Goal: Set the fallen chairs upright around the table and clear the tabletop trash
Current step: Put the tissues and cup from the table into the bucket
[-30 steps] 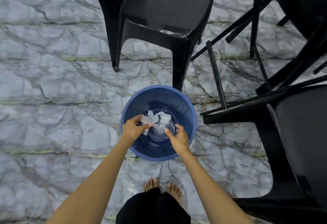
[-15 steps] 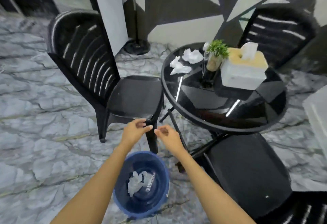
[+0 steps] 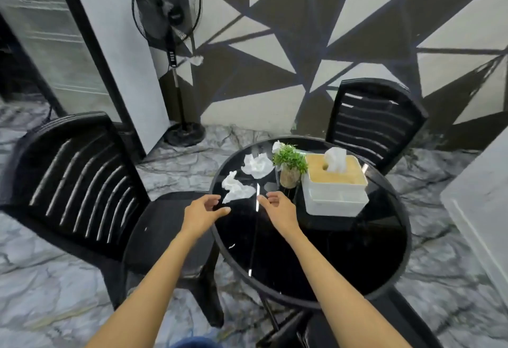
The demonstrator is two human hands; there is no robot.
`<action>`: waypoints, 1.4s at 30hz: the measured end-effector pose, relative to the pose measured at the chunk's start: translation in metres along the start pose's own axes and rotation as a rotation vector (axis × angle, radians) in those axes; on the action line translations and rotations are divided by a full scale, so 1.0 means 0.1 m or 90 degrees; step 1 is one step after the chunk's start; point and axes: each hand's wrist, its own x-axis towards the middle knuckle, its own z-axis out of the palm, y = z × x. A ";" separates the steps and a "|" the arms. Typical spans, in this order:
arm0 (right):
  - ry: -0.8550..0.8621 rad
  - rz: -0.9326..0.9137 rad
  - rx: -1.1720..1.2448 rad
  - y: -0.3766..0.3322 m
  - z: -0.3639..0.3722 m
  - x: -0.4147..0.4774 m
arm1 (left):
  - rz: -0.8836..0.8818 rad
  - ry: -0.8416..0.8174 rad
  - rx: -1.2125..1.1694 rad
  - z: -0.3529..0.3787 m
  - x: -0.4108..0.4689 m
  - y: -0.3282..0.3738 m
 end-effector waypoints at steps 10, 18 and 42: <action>-0.013 -0.055 -0.043 0.13 0.39 1.40 | 0.004 0.012 0.070 0.51 1.11 -0.01; -0.013 -0.060 -0.240 0.20 0.67 2.02 | 0.039 -0.057 0.106 0.66 1.54 -0.23; -0.124 -0.096 0.054 -0.03 1.11 -0.45 | -0.037 0.121 0.055 -0.43 -0.54 -1.12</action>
